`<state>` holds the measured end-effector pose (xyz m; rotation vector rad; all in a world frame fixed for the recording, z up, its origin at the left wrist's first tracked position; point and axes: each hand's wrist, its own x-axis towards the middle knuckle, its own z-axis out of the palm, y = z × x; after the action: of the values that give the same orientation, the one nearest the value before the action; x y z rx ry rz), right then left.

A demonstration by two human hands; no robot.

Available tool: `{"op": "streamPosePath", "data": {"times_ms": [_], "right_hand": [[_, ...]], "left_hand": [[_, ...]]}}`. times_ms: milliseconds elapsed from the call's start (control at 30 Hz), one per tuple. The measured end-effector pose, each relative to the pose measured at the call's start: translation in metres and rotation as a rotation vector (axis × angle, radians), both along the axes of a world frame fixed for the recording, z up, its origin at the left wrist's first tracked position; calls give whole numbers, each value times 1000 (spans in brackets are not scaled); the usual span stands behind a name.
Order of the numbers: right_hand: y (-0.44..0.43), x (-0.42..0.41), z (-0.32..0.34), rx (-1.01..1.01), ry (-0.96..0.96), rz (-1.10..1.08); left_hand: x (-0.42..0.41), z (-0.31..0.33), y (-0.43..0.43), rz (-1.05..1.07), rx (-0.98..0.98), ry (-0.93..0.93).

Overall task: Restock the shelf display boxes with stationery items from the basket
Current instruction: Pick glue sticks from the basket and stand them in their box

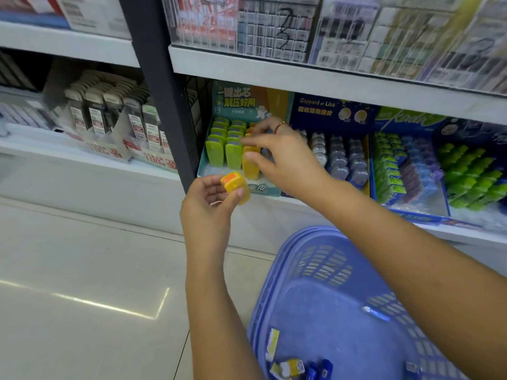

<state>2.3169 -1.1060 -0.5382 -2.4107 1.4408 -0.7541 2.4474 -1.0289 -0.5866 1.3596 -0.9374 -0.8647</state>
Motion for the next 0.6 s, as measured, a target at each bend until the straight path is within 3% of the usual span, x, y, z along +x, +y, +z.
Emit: {"op": "streamPosePath", "data": {"times_ms": [133, 267, 333, 433, 600], "right_hand": [[25, -4, 15, 134, 43, 284], [20, -11, 15, 8, 10, 143], [13, -12, 10, -26, -87, 38], [5, -9, -2, -19, -39, 10], [0, -1, -19, -7, 38, 35]], "left_hand": [[1, 8, -2, -41, -80, -84], [-2, 6, -6, -45, -87, -142], [-1, -2, -7, -7, -35, -287], [0, -17, -9, -16, 43, -528], [0, -26, -9, -16, 49, -568]]}}
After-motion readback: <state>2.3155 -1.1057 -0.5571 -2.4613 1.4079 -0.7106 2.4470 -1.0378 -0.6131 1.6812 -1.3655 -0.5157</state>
